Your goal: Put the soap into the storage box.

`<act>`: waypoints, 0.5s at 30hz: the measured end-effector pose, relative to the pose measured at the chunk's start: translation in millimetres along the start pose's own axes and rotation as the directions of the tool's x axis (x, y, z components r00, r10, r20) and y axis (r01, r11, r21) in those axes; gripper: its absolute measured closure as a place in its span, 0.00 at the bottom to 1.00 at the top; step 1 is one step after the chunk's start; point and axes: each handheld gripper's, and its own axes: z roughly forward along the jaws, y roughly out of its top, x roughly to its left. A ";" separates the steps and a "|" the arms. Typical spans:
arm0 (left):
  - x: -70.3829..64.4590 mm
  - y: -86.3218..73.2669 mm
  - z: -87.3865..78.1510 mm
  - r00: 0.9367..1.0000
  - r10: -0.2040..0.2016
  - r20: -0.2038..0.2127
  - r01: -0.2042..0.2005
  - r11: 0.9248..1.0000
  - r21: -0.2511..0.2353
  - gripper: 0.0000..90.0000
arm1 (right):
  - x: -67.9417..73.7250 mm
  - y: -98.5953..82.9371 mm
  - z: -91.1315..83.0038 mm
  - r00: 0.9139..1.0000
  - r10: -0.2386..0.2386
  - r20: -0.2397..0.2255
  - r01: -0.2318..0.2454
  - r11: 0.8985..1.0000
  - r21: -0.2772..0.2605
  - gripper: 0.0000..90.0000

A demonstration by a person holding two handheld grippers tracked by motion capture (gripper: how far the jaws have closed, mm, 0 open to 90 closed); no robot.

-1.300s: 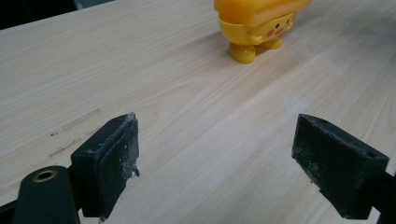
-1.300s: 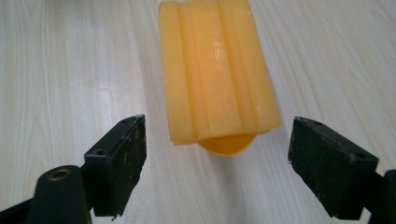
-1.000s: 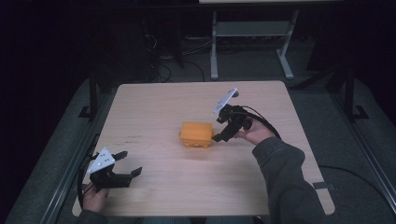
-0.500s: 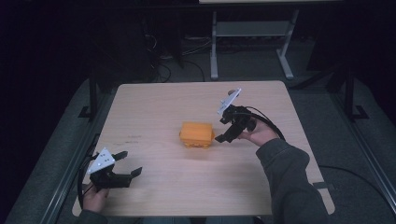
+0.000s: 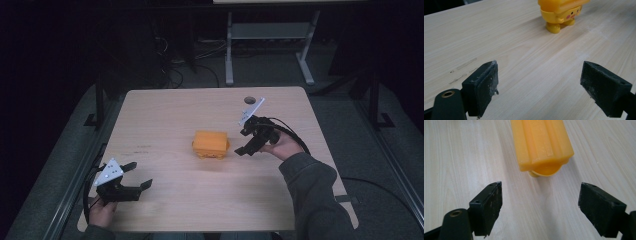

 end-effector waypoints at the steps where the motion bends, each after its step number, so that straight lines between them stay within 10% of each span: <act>1: -0.2 0.0 0.1 1.000 -0.001 0.000 0.001 1.000 0.000 0.16 | 0.4 -0.9 -0.9 1.000 -0.003 0.005 0.003 1.000 -0.007 0.21; 15: -0.5 0.0 0.4 1.000 0.001 0.001 -0.001 1.000 0.003 0.16 | 2.3 -16.6 -4.4 1.000 0.028 0.009 -0.028 1.000 -0.007 0.21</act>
